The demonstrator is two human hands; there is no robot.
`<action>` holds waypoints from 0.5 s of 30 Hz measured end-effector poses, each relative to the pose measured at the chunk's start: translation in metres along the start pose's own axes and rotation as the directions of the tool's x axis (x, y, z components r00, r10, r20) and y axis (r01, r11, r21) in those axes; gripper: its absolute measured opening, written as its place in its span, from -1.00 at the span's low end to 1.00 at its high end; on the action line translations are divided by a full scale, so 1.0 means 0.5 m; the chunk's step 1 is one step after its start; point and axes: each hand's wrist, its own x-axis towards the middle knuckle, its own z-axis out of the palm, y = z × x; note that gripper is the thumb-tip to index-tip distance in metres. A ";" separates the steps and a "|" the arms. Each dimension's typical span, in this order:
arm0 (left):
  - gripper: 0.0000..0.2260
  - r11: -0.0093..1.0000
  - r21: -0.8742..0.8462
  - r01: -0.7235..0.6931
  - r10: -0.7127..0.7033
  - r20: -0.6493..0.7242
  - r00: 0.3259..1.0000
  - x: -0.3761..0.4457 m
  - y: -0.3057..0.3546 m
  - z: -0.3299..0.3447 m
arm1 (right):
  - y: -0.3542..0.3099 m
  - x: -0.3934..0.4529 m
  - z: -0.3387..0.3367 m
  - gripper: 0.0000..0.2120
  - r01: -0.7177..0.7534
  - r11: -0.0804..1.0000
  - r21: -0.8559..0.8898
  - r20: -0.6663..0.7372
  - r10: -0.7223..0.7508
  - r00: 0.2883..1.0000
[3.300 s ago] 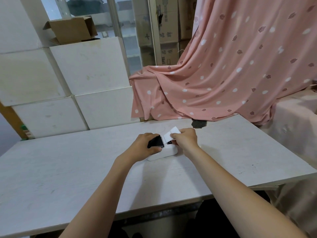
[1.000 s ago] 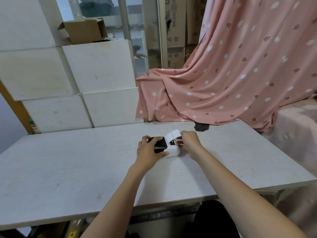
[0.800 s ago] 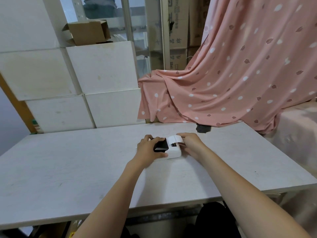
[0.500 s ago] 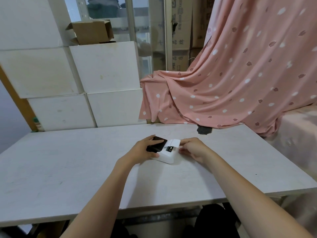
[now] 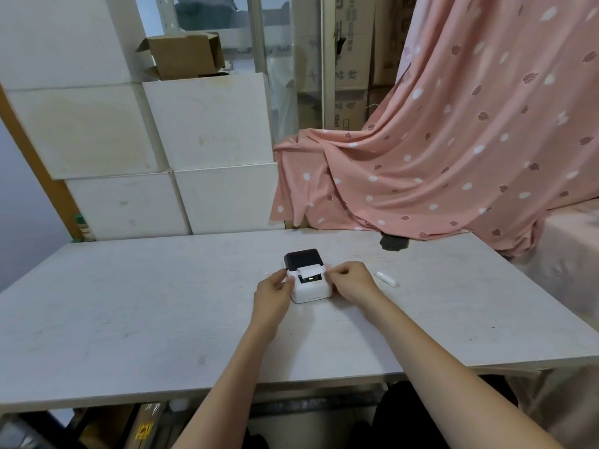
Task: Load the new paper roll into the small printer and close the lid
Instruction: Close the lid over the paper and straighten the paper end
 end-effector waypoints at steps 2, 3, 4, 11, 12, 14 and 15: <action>-0.79 1.000 0.021 -0.014 0.014 -0.004 1.000 -0.006 0.007 0.005 | -0.004 -0.008 0.012 -0.66 -0.025 0.997 0.074 0.009 0.025 1.000; -0.79 0.999 0.037 -0.016 0.016 -0.002 1.000 -0.007 0.010 0.008 | -0.004 -0.011 0.018 -0.55 -0.033 0.992 0.121 0.020 0.031 0.999; -0.78 0.998 0.056 -0.020 0.020 0.003 1.000 -0.009 0.012 0.010 | -0.002 -0.011 0.023 -0.51 -0.035 0.987 0.158 0.040 0.029 0.999; -0.75 0.983 0.149 -0.108 0.105 0.022 0.994 -0.016 0.007 0.016 | 0.005 -0.039 0.019 -0.79 0.089 0.964 0.250 0.047 -0.104 0.993; -0.74 0.980 0.157 -0.122 0.121 0.016 0.993 -0.017 0.006 0.018 | 0.006 -0.043 0.020 -0.79 0.095 0.962 0.257 0.028 -0.106 0.994; -0.73 0.976 0.156 -0.151 0.154 -0.009 0.988 -0.018 0.006 0.023 | 0.010 -0.049 0.029 -0.83 0.123 0.964 0.238 -0.009 -0.124 0.992; -0.72 0.976 0.150 -0.159 0.164 -0.025 0.986 -0.020 0.006 0.025 | 0.012 -0.053 0.035 -0.87 0.146 0.963 0.228 -0.028 -0.143 0.989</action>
